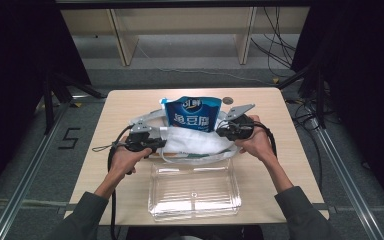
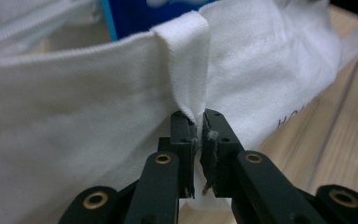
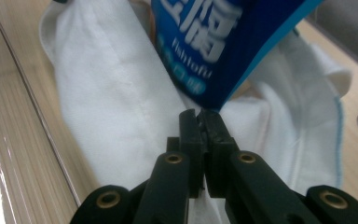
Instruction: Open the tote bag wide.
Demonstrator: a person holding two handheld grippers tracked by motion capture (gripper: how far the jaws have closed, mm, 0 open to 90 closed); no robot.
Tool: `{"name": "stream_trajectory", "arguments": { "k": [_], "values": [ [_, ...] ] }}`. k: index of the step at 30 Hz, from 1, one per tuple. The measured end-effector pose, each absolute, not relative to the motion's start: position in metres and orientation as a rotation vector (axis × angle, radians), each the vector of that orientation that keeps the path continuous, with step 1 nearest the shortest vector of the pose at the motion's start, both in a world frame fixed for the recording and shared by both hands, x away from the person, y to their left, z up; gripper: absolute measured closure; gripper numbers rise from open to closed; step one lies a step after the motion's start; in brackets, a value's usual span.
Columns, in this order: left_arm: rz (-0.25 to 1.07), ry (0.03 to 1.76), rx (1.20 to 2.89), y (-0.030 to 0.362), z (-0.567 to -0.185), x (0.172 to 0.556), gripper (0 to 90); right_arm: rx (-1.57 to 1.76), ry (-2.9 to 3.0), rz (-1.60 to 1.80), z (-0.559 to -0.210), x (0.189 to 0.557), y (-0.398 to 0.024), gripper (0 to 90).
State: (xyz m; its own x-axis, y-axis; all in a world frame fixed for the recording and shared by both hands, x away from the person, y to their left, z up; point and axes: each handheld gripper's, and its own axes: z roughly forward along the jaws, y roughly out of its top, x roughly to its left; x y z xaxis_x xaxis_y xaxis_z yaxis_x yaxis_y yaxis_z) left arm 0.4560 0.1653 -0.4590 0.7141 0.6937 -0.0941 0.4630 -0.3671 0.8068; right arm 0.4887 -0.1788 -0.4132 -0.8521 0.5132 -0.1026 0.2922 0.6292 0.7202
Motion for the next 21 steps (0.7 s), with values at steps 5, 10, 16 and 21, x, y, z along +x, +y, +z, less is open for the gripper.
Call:
{"name": "stream_trajectory", "arguments": {
  "k": [5,10,16,21],
  "values": [
    [0.292,0.917,2.103,0.163,-0.485,0.468,84.2,0.695,2.632,1.013,-0.438,0.493,-0.181,89.0],
    [0.271,0.928,2.139,0.161,-0.497,0.471,84.5,0.782,2.685,1.016,-0.456,0.500,-0.183,89.0],
    [0.311,0.923,2.188,0.158,-0.504,0.471,83.6,0.763,2.735,0.944,-0.475,0.504,-0.179,89.0],
    [0.274,0.891,2.174,0.162,-0.492,0.468,72.6,0.845,2.708,1.027,-0.468,0.503,-0.185,75.4]
  ]
}}
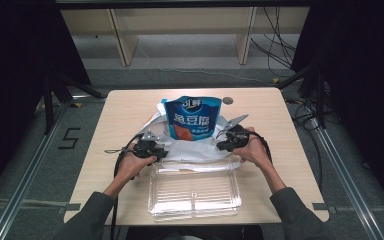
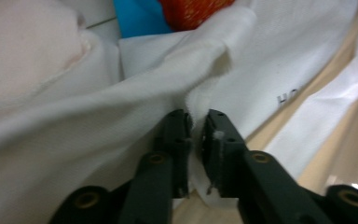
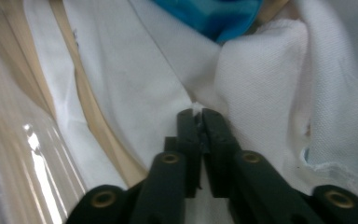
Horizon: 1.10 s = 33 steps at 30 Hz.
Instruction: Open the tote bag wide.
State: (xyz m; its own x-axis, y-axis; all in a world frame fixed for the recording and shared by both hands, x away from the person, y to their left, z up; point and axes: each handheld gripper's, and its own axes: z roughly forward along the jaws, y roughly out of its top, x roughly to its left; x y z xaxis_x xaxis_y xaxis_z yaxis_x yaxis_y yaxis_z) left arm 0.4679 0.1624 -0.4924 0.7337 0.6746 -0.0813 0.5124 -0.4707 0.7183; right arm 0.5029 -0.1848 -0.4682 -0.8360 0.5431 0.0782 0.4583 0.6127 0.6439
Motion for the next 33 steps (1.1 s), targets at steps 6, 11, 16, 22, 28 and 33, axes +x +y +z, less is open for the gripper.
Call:
{"name": "stream_trajectory", "arguments": {
  "k": [6,11,16,22,28,33],
  "values": [
    [0.337,0.838,2.102,0.177,-0.447,0.454,48.1,0.853,2.544,1.151,-0.435,0.492,-0.207,56.6],
    [0.420,0.861,1.981,0.199,-0.412,0.453,46.6,0.895,2.433,1.176,-0.414,0.493,-0.224,54.6],
    [0.524,0.955,1.894,0.215,-0.398,0.469,46.4,0.951,2.398,1.143,-0.419,0.505,-0.226,54.7],
    [0.458,0.980,1.955,0.213,-0.422,0.501,55.0,1.034,2.357,1.136,-0.437,0.529,-0.224,56.4],
    [0.370,1.116,1.881,0.213,-0.443,0.541,84.4,0.997,2.348,1.177,-0.452,0.546,-0.226,89.0],
    [0.286,1.209,1.923,0.207,-0.481,0.560,85.7,1.021,2.345,1.126,-0.467,0.557,-0.224,89.6]
  ]
}}
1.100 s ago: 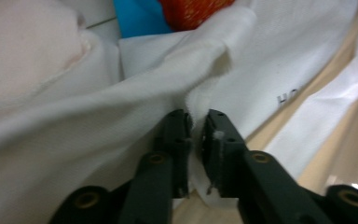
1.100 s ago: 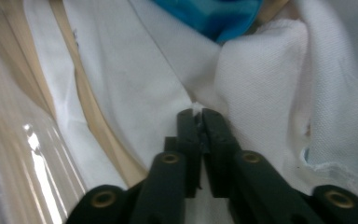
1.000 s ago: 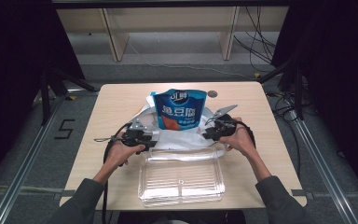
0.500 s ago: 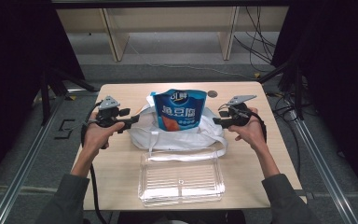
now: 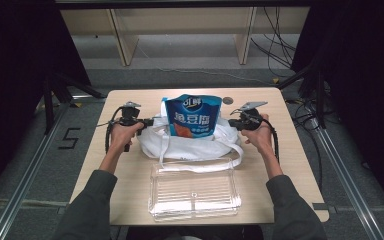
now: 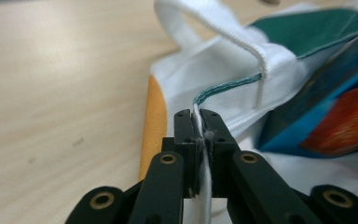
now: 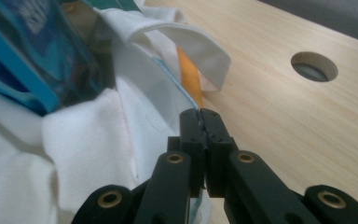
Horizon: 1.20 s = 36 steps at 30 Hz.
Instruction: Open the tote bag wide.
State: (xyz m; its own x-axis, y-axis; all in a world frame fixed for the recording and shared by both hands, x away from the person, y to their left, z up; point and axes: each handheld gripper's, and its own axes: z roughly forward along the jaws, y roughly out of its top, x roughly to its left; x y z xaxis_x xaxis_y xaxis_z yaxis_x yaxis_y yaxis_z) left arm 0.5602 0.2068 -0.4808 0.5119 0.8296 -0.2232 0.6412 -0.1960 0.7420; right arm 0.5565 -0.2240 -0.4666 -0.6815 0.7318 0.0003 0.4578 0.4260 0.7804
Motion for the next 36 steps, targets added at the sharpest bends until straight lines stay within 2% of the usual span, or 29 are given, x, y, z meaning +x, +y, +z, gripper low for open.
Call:
{"name": "stream_trajectory", "arguments": {
  "k": [4,10,14,16,21,25,28,30,36],
  "values": [
    [0.241,1.267,1.893,0.206,-0.499,0.564,85.5,1.043,2.368,1.043,-0.475,0.565,-0.216,89.7],
    [0.264,1.248,1.927,0.206,-0.499,0.560,85.7,1.060,2.425,0.920,-0.494,0.571,-0.206,89.7],
    [0.299,1.230,1.928,0.205,-0.498,0.557,84.9,1.057,2.427,0.939,-0.492,0.570,-0.209,89.2],
    [0.297,1.222,1.943,0.207,-0.497,0.556,83.0,1.084,2.393,0.996,-0.488,0.569,-0.212,84.5],
    [0.313,1.205,1.927,0.211,-0.492,0.556,69.5,1.122,2.346,1.071,-0.464,0.559,-0.226,64.1],
    [0.337,1.215,1.902,0.213,-0.482,0.552,47.6,1.117,2.277,1.169,-0.447,0.549,-0.233,55.6],
    [0.342,1.205,1.853,0.211,-0.471,0.545,37.2,1.085,2.284,1.204,-0.439,0.542,-0.236,51.5],
    [0.362,1.177,1.875,0.211,-0.463,0.539,33.0,1.075,2.285,1.178,-0.435,0.538,-0.236,48.3],
    [0.347,1.128,1.822,0.210,-0.448,0.512,28.5,1.051,2.301,1.149,-0.424,0.530,-0.237,44.7]
  ]
}}
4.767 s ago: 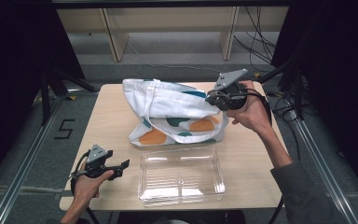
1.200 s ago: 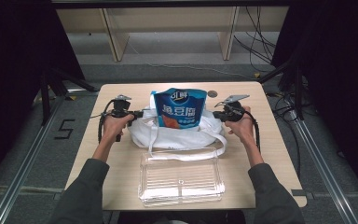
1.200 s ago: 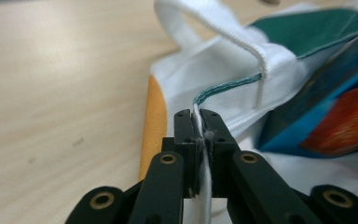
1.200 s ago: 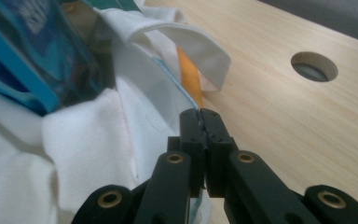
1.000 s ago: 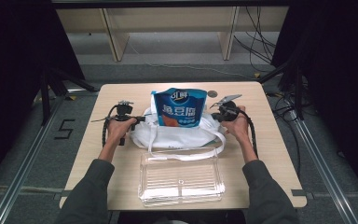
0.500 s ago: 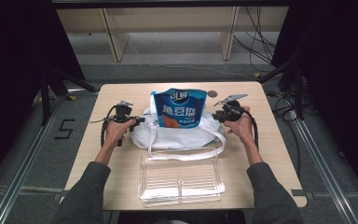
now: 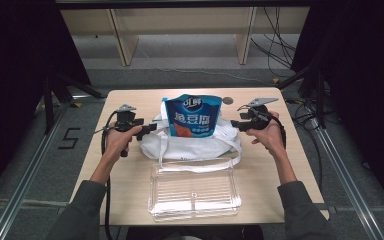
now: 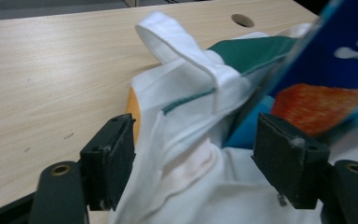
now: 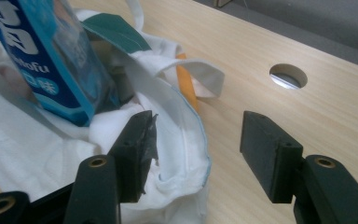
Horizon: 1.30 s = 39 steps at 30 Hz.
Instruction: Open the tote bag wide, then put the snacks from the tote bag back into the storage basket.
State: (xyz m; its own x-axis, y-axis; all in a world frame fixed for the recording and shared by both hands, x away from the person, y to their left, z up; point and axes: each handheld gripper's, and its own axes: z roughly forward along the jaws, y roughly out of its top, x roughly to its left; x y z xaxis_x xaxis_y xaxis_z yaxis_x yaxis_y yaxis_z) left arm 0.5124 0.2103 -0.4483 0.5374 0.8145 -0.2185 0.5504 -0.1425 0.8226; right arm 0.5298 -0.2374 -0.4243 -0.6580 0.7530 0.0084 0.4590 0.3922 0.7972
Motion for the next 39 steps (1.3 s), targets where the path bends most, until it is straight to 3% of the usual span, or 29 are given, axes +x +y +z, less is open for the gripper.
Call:
{"name": "stream_trajectory", "arguments": {
  "k": [18,39],
  "values": [
    [0.411,1.015,1.852,0.214,-0.439,0.428,22.9,0.977,2.348,1.215,-0.394,0.505,-0.224,40.3],
    [0.414,1.072,1.826,0.237,-0.474,0.378,20.9,0.906,2.423,1.149,-0.391,0.499,-0.203,34.2]
  ]
}}
